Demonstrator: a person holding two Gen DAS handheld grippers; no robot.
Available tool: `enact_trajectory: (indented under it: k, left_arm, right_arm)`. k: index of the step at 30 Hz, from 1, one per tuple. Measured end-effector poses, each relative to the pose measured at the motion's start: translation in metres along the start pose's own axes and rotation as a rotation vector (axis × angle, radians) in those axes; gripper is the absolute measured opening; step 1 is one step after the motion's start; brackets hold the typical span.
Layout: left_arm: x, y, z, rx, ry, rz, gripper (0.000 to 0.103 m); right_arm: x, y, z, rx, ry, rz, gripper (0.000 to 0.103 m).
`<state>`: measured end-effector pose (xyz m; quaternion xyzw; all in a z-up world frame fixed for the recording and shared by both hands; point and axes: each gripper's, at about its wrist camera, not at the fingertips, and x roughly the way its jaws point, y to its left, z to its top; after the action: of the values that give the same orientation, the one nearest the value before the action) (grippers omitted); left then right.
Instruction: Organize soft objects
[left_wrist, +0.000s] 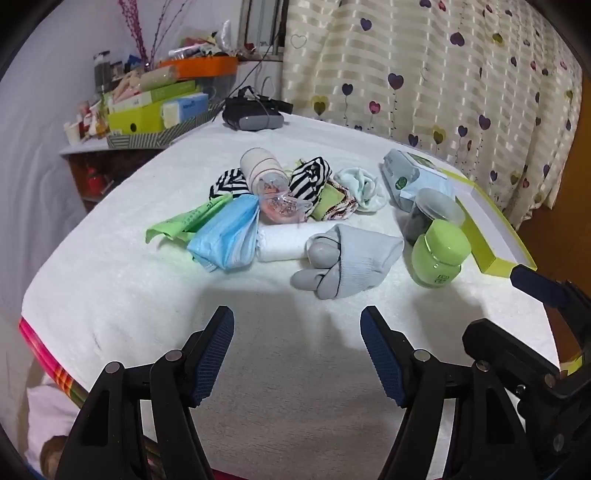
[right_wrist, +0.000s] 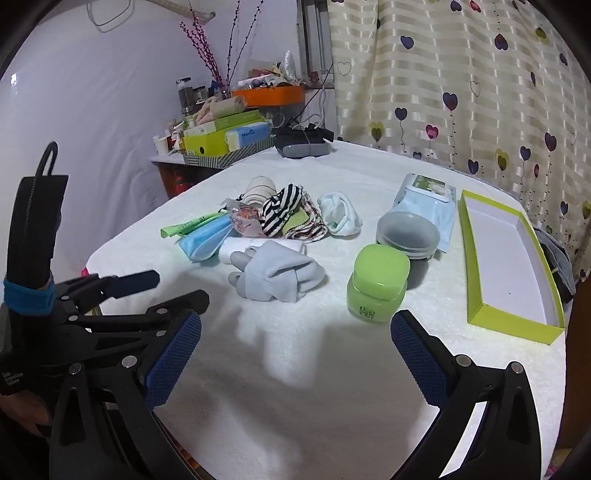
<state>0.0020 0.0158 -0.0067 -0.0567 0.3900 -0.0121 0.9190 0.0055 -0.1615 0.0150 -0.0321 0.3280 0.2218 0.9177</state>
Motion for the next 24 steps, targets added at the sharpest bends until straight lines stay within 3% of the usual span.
enact_trajectory:
  k: [24]
  left_arm:
    - [-0.0024, -0.0007, 0.0087, -0.026, -0.020, -0.021, 0.068]
  right_arm:
    - [0.0040, -0.0048, 0.0081, 0.019, -0.011, 0.060, 0.103]
